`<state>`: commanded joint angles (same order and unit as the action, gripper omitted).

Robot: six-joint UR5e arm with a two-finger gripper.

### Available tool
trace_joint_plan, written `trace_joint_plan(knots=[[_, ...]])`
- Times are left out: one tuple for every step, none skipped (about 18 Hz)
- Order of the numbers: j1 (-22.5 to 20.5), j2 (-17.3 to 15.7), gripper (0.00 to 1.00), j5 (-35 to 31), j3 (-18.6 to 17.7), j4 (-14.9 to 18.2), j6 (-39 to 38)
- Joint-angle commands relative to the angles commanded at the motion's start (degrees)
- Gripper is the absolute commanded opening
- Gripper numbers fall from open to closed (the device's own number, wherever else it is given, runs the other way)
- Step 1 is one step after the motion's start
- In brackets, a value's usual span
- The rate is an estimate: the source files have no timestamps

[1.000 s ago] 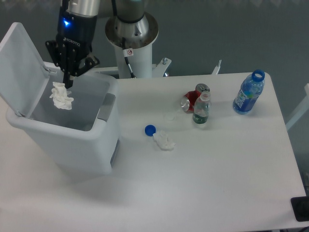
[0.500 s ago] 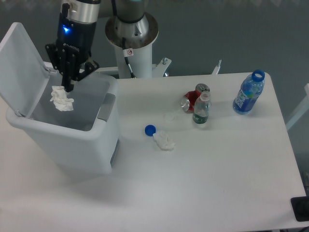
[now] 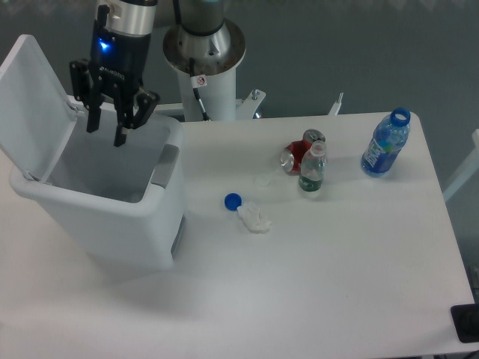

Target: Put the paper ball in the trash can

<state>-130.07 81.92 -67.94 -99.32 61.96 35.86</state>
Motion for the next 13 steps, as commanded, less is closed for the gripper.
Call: trace_joint_plan(knots=[[-1.14,-0.09,1.00,-0.35,0.18,0.00,0.09],[-1.67,-0.09,1.00,-0.96,0.27,-0.09,0.52],[-1.76,0.08,1.00,-2.19,0.44,-0.52,1.92],[-1.94,0.26,1.00,-3.68,1.05,-0.53,3.15],[-2.64,0.35,1.00,-5.09,1.58,-0.53,3.60],[-3.60,0.44,1.00,-5.80,1.85,-0.53,3.60],[-4.39,0.44,1.00,-6.24,2.11,-0.53,3.69],[-5.10,0.26,1.00,-6.42,2.11,-0.44,3.78],[-5.97,0.09,1.00,-6.85,2.20,-0.44,4.30],[-7.03,0.00,1.00,-6.95,2.29,-0.44,5.79],[-8.08,0.00,1.00,-7.12,2.55,-0.35,7.28],[-9.22,0.00,1.00,-7.21,2.64,-0.09,8.25],[-10.37,0.17,1.00,-7.21,2.64,0.00,8.87]])
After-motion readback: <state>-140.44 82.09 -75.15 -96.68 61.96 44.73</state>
